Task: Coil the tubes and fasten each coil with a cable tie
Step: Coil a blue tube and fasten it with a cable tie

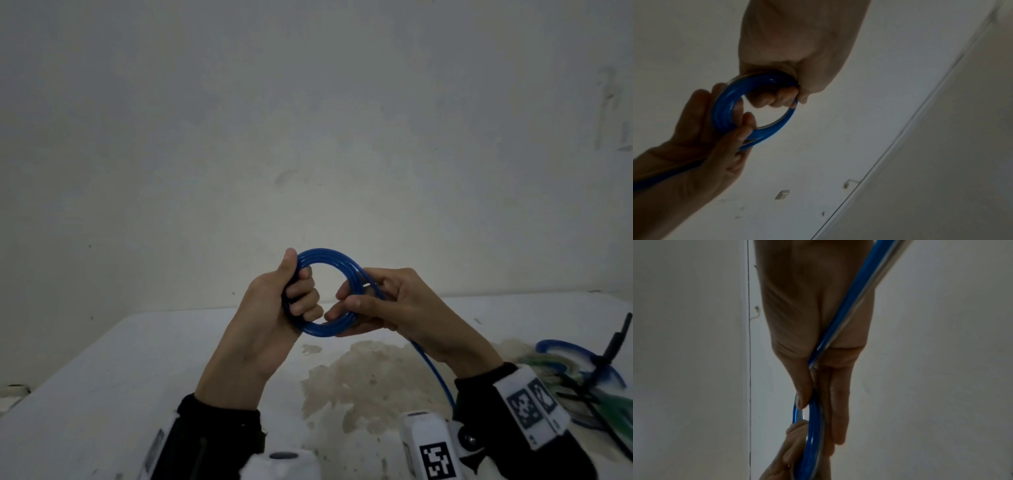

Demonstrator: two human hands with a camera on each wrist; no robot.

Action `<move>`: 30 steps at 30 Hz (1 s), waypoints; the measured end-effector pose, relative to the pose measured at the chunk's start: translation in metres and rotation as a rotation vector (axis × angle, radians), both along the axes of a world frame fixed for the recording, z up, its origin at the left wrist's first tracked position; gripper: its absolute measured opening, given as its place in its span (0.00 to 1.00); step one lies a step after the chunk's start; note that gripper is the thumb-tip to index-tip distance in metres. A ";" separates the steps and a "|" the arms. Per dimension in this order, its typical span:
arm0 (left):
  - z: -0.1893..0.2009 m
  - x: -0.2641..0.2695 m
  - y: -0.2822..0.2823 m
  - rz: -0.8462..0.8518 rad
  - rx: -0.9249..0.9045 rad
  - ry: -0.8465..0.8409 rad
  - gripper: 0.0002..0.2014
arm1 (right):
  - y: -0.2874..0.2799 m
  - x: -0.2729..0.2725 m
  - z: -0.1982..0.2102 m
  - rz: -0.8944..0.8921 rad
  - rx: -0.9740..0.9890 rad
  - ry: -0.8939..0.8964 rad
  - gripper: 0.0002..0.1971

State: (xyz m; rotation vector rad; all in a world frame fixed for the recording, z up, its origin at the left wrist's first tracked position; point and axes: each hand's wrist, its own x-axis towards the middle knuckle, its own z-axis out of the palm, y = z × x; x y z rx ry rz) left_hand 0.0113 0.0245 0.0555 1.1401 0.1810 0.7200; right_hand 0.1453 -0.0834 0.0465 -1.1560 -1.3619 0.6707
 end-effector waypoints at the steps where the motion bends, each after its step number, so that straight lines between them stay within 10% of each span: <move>1: 0.000 -0.002 0.002 -0.074 -0.013 0.009 0.19 | 0.000 0.002 0.000 -0.021 0.021 -0.007 0.09; 15: -0.009 -0.015 0.024 -0.141 0.349 0.212 0.14 | 0.009 0.005 -0.007 -0.055 -0.090 -0.254 0.10; 30: -0.014 0.022 -0.007 0.121 -0.052 -0.383 0.16 | 0.023 -0.007 -0.010 -0.289 0.354 -0.096 0.15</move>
